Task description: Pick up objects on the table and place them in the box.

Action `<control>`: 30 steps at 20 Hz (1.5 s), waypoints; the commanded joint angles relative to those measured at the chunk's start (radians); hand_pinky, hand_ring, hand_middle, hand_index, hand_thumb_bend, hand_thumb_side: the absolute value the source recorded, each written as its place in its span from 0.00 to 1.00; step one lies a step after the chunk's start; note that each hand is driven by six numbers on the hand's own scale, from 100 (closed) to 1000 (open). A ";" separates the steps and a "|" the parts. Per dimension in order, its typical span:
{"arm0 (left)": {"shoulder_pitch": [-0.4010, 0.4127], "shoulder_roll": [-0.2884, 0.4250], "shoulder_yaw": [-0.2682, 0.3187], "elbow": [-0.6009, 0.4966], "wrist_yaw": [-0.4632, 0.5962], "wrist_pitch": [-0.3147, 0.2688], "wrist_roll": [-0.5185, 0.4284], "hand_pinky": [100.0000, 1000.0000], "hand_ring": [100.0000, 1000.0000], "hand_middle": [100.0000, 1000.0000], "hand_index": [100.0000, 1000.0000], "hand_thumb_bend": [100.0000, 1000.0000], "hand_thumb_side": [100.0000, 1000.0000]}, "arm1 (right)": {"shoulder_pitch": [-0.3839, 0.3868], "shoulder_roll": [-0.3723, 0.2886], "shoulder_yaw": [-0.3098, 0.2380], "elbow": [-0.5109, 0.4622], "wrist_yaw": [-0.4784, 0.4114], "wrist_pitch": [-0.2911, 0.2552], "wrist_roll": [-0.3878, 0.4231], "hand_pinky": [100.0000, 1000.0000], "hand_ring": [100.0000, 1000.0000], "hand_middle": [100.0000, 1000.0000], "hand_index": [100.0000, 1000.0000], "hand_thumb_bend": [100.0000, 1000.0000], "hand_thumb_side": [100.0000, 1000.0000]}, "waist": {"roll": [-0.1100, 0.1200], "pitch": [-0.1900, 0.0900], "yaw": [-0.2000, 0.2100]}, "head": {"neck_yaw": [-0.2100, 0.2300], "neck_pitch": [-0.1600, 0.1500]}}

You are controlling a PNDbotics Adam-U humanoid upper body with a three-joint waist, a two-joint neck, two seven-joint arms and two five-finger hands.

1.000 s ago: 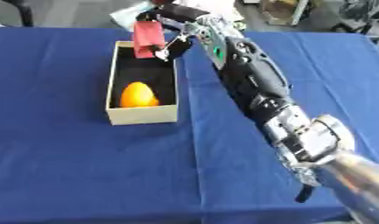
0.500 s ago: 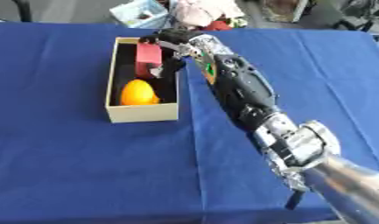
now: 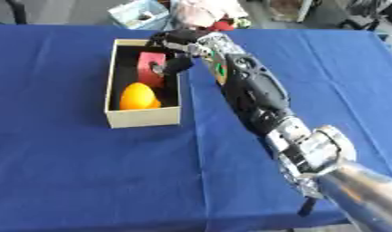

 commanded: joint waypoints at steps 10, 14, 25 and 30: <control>0.105 0.009 0.065 -0.018 -0.007 0.037 0.065 0.65 0.56 0.59 0.80 0.00 0.90 | 0.176 -0.211 0.031 -0.467 -0.484 0.053 -0.211 0.80 0.79 0.81 0.97 0.00 0.02 | 0.034 -0.047 -0.100 | 0.081 0.007; 0.143 0.002 0.082 -0.018 0.003 0.045 0.081 0.65 0.58 0.61 0.80 0.00 0.91 | 0.306 -0.254 -0.013 -0.652 -0.719 0.126 -0.279 0.79 0.76 0.74 0.92 0.00 0.25 | 0.040 -0.056 -0.119 | 0.107 0.007; 0.229 -0.051 0.099 -0.017 0.051 0.015 0.123 0.64 0.58 0.61 0.80 0.00 0.96 | 0.583 -0.198 -0.140 -0.905 -1.088 0.200 -0.335 0.77 0.71 0.67 0.86 0.00 0.53 | 0.060 -0.018 -0.152 | 0.205 0.007; 0.255 -0.081 0.103 -0.010 0.075 0.002 0.102 0.64 0.58 0.62 0.80 0.00 0.98 | 0.645 -0.152 -0.175 -0.937 -1.097 0.220 -0.340 0.77 0.69 0.66 0.85 0.00 0.55 | 0.067 0.014 -0.154 | 0.227 0.007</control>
